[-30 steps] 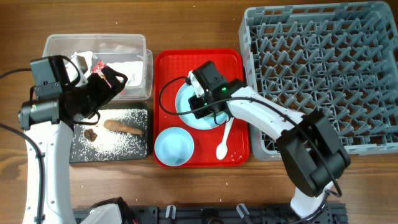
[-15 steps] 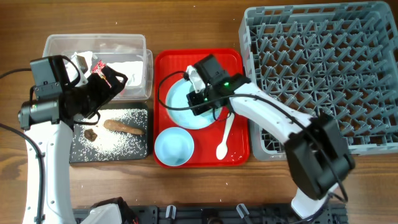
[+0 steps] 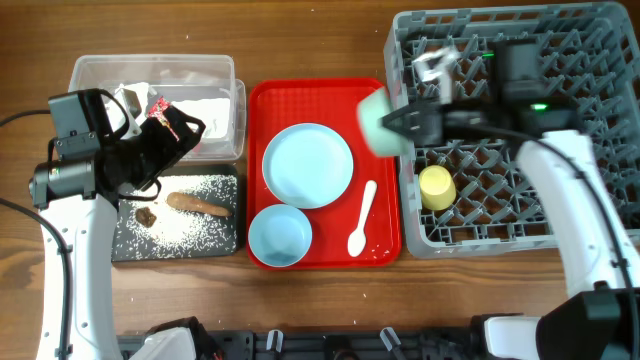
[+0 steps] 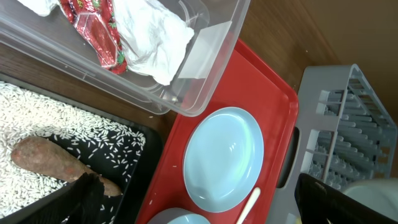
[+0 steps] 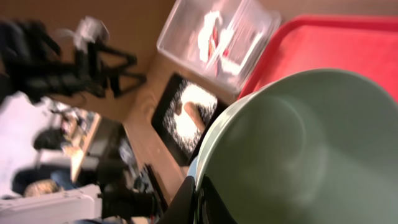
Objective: Sort waste into correct bins and load items into the dishwasher rack
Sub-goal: 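Lift the light-green bowl with the right gripper and place it in the rack, then reach the right gripper to the light-blue bowl on the red tray and grasp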
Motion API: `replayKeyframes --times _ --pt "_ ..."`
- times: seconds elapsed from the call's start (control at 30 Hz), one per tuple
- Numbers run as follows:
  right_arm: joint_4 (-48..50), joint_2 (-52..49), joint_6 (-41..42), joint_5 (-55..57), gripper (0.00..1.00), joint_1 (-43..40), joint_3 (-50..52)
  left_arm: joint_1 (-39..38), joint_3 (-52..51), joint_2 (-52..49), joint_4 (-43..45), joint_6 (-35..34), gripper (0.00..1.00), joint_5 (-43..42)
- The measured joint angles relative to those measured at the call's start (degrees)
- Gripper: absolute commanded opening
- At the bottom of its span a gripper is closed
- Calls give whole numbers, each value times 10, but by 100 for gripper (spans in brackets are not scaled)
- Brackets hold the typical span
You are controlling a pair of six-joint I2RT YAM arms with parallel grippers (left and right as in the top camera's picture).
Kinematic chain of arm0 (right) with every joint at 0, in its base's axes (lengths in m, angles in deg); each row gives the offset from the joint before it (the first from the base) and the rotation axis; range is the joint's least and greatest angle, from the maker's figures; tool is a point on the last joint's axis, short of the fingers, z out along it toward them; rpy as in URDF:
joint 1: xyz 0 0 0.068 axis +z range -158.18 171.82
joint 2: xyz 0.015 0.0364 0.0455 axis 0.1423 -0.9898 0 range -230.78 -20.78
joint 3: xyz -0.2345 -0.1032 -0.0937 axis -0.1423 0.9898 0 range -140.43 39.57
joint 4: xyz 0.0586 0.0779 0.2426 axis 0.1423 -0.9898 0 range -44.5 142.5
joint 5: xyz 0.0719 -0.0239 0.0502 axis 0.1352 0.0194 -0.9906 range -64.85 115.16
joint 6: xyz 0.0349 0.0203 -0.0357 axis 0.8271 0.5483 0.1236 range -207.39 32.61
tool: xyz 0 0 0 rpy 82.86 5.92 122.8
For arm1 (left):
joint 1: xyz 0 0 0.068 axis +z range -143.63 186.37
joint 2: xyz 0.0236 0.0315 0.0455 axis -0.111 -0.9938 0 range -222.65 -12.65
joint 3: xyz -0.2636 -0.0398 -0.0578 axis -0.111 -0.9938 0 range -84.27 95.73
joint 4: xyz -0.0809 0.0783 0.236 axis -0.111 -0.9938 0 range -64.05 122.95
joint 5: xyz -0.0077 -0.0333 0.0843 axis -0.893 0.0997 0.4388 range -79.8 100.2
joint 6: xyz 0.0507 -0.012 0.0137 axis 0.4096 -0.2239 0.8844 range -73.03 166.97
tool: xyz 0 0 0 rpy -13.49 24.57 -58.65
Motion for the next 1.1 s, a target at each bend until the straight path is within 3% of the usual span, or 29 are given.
replayKeyframes --times 0.13,0.27,0.43,0.7,0.83,0.97,1.1 --pt "-4 -7 -64 -85 4 -125 32 0 0 0 0 0 100 0" --pt "18 -43 -102 -156 4 -187 61 0 0 0 0 0 100 0" --pt "45 -123 -115 -249 4 -210 72 0 0 0 0 0 100 0" --pt "75 -205 -116 -274 5 -210 73 0 0 0 0 0 100 0" --pt "77 -215 -117 -266 22 -210 73 0 0 0 0 0 100 0" --pt "71 -215 -99 -188 41 -211 73 0 0 0 0 0 100 0" --pt "63 -215 -83 -132 51 -233 73 0 0 0 0 0 100 0"
